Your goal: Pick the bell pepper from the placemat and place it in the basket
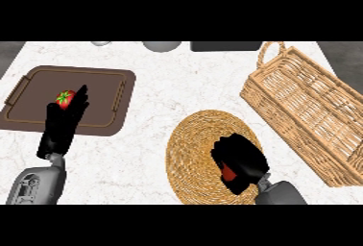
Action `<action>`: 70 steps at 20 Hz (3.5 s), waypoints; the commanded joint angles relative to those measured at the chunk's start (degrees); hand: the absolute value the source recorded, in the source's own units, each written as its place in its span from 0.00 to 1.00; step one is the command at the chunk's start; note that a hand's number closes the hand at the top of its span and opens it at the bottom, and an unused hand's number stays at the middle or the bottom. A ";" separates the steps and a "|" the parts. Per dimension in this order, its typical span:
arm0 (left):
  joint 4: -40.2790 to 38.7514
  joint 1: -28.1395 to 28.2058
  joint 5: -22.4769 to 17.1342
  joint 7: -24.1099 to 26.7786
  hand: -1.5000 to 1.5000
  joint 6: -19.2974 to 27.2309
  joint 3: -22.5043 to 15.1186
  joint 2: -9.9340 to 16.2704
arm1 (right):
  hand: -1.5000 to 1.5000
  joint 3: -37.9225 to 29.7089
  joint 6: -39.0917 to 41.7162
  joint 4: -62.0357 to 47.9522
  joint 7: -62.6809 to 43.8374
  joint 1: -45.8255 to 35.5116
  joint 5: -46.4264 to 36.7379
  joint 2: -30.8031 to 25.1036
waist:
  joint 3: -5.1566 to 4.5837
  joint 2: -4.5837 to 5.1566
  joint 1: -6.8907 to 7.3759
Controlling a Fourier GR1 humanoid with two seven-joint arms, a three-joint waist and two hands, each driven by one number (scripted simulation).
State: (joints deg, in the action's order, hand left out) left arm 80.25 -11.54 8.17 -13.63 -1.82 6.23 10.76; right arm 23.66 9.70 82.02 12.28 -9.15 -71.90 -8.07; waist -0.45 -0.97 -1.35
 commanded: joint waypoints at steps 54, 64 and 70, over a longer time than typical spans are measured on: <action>1.96 -1.67 0.15 -2.25 0.50 -1.18 -1.16 -0.79 | 1.00 -45.99 36.47 18.29 -29.32 -33.10 37.09 -25.65 | 0.51 1.21 1.79; 0.11 0.35 1.53 1.82 0.50 -0.15 -0.99 -1.36 | 1.00 -40.31 27.74 6.73 -16.08 -28.55 32.79 -27.35 | 0.44 1.05 1.56; 0.49 -0.54 0.69 0.96 0.50 -1.09 0.09 -0.14 | 1.00 -39.23 26.30 -3.39 -12.82 -28.49 32.85 -25.58 | 0.44 1.02 1.72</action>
State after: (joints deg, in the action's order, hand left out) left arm 80.41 -12.39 9.20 -13.19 -2.24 5.65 9.68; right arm -16.20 35.38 81.84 -0.76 -38.42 -39.80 -35.17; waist 0.01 0.15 0.40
